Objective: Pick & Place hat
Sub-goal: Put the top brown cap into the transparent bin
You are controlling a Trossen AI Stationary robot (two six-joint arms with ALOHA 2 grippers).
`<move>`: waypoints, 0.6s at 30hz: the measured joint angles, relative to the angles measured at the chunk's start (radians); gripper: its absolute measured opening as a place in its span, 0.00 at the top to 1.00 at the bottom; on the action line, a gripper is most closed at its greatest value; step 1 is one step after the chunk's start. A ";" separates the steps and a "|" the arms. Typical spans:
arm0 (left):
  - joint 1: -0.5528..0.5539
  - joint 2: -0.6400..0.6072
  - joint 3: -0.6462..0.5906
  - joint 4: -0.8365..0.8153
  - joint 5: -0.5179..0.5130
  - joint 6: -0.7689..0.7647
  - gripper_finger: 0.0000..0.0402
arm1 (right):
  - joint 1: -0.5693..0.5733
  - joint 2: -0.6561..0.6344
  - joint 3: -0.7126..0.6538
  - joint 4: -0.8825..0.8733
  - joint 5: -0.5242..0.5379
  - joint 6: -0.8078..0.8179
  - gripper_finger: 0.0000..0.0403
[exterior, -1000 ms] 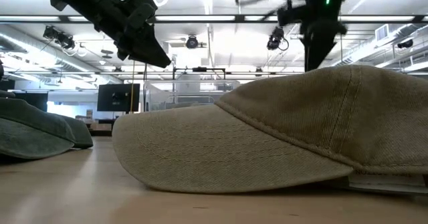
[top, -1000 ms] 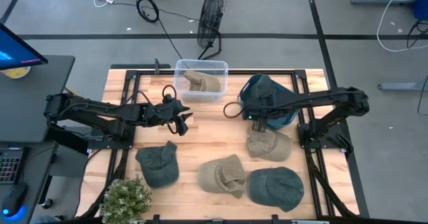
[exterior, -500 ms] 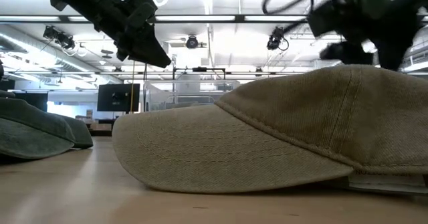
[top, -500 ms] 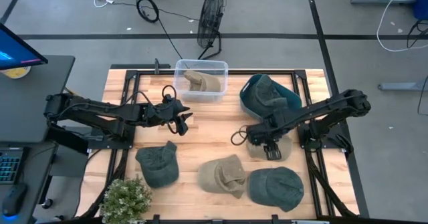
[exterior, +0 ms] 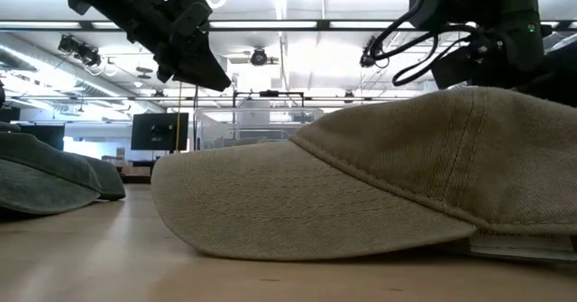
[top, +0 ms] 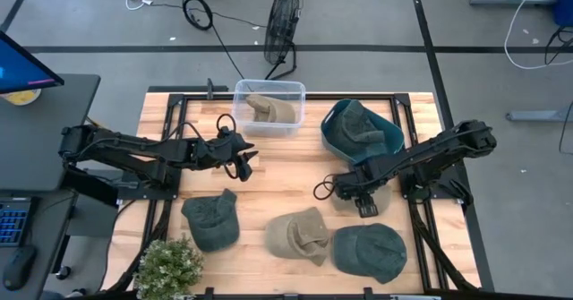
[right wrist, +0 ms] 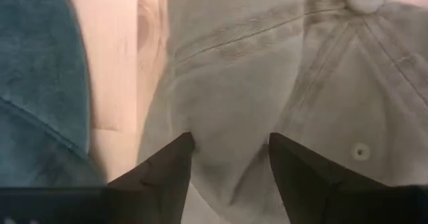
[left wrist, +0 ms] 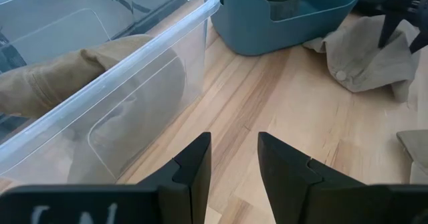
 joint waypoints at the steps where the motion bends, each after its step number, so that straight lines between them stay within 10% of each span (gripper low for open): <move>1: 0.000 0.000 0.000 0.000 0.000 0.000 0.69 | 0.000 0.000 0.000 0.001 -0.005 -0.003 0.55; 8: 0.000 0.000 0.000 0.000 0.000 -0.012 0.69 | 0.000 0.000 0.000 0.026 -0.083 0.005 0.95; 18: 0.000 0.000 0.000 0.008 0.085 -0.049 0.69 | -0.005 0.000 0.197 0.078 -0.012 0.232 0.99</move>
